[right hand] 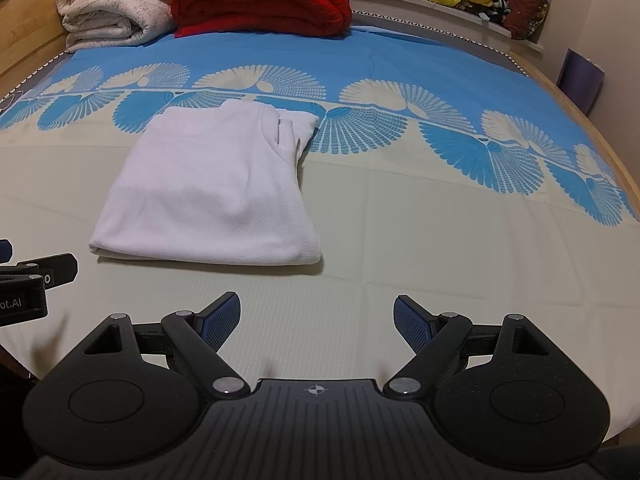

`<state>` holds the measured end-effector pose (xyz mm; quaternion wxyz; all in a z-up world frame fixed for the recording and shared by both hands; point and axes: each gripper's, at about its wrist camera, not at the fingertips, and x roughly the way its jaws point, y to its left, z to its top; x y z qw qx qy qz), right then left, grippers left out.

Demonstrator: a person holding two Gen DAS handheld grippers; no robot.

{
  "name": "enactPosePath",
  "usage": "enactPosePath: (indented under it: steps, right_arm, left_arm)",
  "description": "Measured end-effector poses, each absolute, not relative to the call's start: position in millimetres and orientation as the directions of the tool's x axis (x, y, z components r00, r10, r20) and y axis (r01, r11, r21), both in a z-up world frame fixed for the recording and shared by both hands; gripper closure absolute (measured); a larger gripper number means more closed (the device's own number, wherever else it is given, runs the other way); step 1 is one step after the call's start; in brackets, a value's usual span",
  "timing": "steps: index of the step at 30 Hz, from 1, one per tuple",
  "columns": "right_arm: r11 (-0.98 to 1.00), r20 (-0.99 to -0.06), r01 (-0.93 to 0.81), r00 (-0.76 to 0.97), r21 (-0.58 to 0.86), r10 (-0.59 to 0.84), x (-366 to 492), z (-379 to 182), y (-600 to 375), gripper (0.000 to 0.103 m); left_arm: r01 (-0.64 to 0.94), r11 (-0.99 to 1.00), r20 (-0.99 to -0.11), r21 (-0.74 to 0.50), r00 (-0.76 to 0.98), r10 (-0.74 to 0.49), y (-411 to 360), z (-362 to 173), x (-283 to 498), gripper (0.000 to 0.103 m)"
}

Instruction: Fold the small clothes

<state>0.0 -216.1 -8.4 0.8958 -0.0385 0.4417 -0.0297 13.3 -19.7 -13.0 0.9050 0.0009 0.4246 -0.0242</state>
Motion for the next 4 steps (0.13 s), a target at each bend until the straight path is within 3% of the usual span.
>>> enactPosePath:
  steps: [4]
  right_arm:
    - [0.995, -0.789, 0.016, 0.608, -0.096, -0.086, -0.3, -8.9, -216.4, 0.018]
  left_arm:
    - [0.05, 0.999, -0.771, -0.022, 0.636, -0.048, -18.0, -13.9, 14.6, 0.015]
